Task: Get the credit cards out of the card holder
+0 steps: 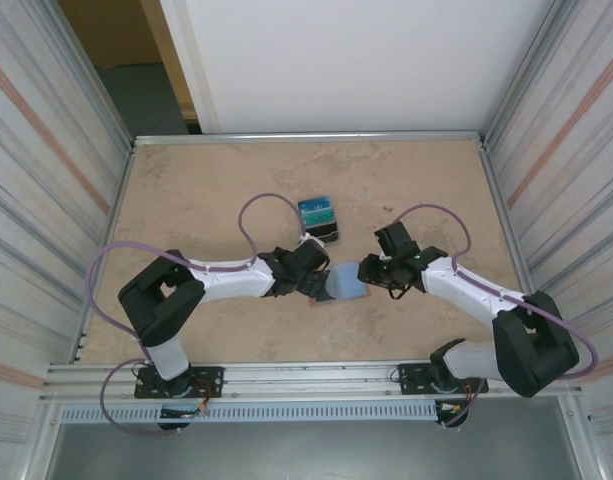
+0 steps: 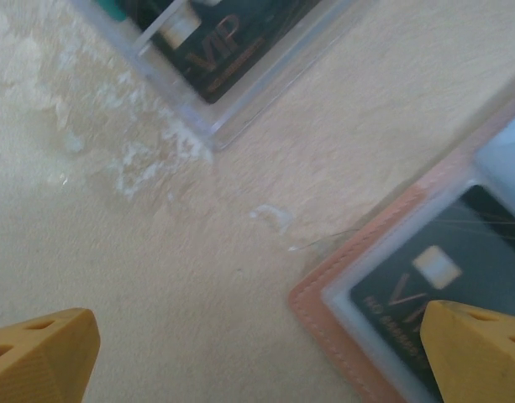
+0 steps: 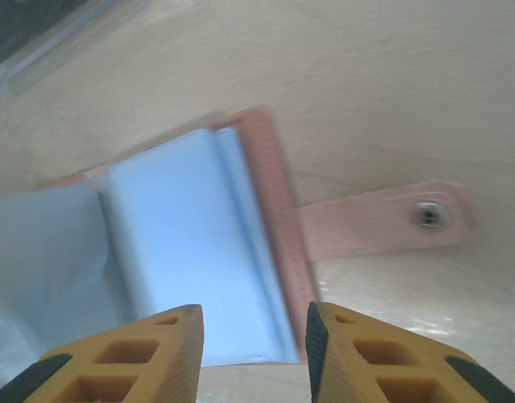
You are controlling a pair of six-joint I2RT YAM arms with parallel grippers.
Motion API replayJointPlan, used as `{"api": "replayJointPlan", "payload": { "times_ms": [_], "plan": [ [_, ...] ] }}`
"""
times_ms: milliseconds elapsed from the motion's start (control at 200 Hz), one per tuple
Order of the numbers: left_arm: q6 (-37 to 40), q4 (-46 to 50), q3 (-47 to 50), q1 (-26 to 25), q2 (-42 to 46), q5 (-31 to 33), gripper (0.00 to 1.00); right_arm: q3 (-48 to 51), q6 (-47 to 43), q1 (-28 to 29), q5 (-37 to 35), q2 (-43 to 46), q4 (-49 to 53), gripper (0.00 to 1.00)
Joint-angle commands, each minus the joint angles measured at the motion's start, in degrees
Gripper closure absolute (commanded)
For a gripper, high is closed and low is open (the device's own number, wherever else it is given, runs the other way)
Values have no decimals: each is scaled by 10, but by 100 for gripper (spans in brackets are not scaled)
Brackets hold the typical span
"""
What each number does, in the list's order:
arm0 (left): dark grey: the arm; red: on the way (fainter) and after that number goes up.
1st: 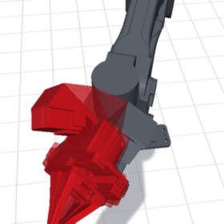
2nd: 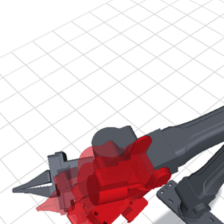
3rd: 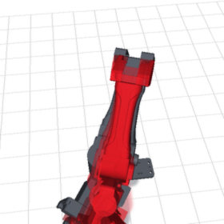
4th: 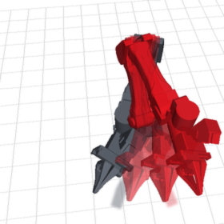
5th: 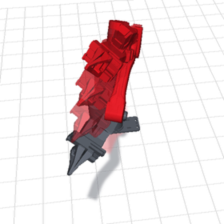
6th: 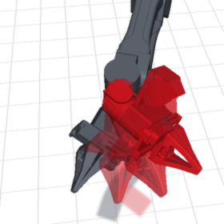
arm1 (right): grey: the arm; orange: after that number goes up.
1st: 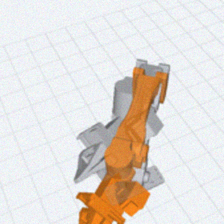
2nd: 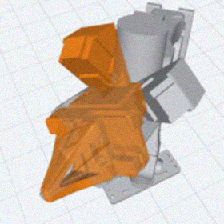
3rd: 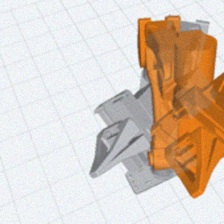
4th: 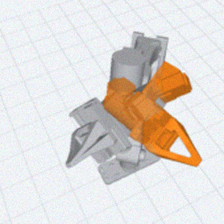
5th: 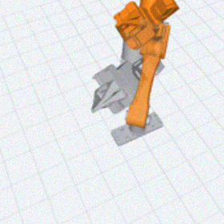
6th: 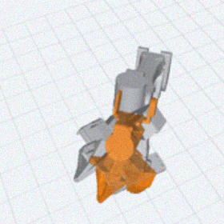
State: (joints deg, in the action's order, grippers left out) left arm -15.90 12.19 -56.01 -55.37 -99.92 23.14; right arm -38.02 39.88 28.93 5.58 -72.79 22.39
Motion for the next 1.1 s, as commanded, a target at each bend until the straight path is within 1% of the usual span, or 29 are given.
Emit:
{"api": "replayJointPlan", "payload": {
  "times_ms": [0, 140, 396, 526, 747, 862, 987, 1097],
  "plan": [
    [25, 36, -47, -26, -22, 49, 1, 11, -6, -19, -21, 38, 36, 64],
    [39, 52, -91, -46, -53, 67, 1, 19, -8, -45, -35, 99, 63, 68],
    [52, 53, -144, -65, -96, 48, 1, 24, -5, -62, -59, 206, 110, 68],
    [57, 53, -175, -74, -123, 33, 1, 28, -4, -64, -60, 237, 122, 68],
    [41, 60, -211, -73, -159, 15, 1, 34, 1, -63, -45, 255, 124, 72],
    [23, 58, -196, -70, -140, 3, 1, 36, -1, -63, -21, 257, 117, 74],
    [2, 42, -162, -68, -85, -2, 1, 40, -11, -63, 25, 251, 97, 76],
    [-32, 41, -122, -58, -33, 1, 1, 41, -14, -64, 62, 236, 79, 76]
  ]
}}
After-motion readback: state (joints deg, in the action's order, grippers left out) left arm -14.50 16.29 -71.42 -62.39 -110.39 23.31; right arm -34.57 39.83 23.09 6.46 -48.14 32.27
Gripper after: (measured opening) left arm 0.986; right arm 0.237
